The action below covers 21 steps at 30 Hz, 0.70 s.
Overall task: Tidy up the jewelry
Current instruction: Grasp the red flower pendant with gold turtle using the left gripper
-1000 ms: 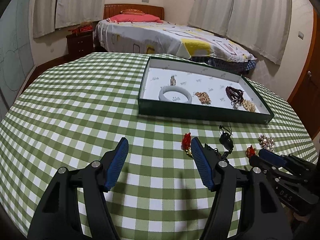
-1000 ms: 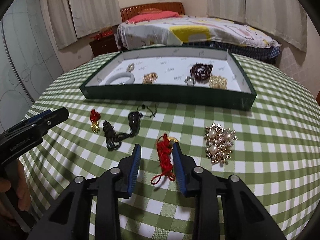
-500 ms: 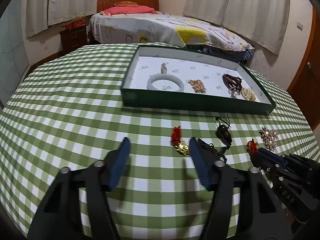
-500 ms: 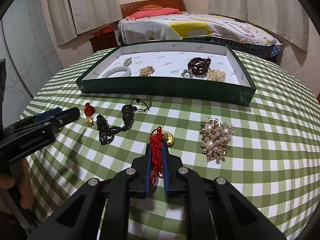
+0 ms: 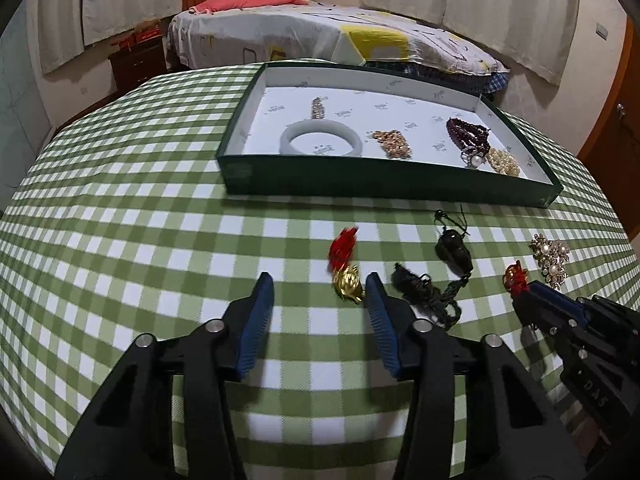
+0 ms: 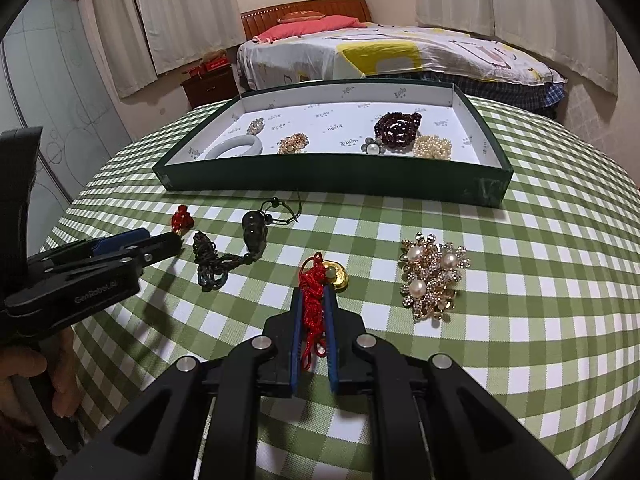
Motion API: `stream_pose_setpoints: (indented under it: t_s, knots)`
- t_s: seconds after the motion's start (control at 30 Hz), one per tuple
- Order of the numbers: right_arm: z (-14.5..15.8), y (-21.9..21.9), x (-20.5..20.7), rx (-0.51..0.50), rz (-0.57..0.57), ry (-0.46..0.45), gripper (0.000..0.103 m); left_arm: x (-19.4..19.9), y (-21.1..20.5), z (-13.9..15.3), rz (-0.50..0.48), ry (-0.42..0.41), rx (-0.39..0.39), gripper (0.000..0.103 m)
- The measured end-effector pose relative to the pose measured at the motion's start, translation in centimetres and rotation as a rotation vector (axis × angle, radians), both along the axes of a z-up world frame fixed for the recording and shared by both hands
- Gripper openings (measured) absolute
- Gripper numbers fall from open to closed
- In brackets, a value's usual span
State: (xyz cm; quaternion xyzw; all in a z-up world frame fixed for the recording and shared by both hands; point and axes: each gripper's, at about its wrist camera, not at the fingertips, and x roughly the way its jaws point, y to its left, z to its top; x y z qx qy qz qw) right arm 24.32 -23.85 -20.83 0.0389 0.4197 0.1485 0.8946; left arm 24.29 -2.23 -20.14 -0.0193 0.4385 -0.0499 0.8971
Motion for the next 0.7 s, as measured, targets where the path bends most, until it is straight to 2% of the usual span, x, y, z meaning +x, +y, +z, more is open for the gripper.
stream_pose_setpoints:
  t_s: [0.13, 0.37, 0.4, 0.47, 0.5, 0.7]
  knots:
    - [0.0, 0.0, 0.0, 0.0, 0.0, 0.0, 0.011, 0.0, 0.2, 0.2, -0.012, -0.003, -0.021, 0.043]
    - [0.0, 0.0, 0.0, 0.0, 0.0, 0.0, 0.011, 0.8, -0.6, 0.0, -0.039, -0.009, -0.009, 0.042]
    - [0.0, 0.0, 0.0, 0.0, 0.0, 0.0, 0.011, 0.9, -0.5, 0.0, -0.04, -0.009, -0.009, 0.039]
    - [0.0, 0.0, 0.0, 0.003, 0.0, 0.0, 0.011, 1.0, -0.5, 0.0, -0.044, -0.009, -0.016, 0.018]
    - [0.0, -0.1, 0.0, 0.004, 0.0, 0.0, 0.011, 1.0, -0.4, 0.0, -0.046, -0.009, -0.019, 0.015]
    - [0.0, -0.2, 0.0, 0.011, -0.007, -0.002, 0.011, 0.8, -0.1, 0.2, -0.043, -0.02, -0.043, 0.014]
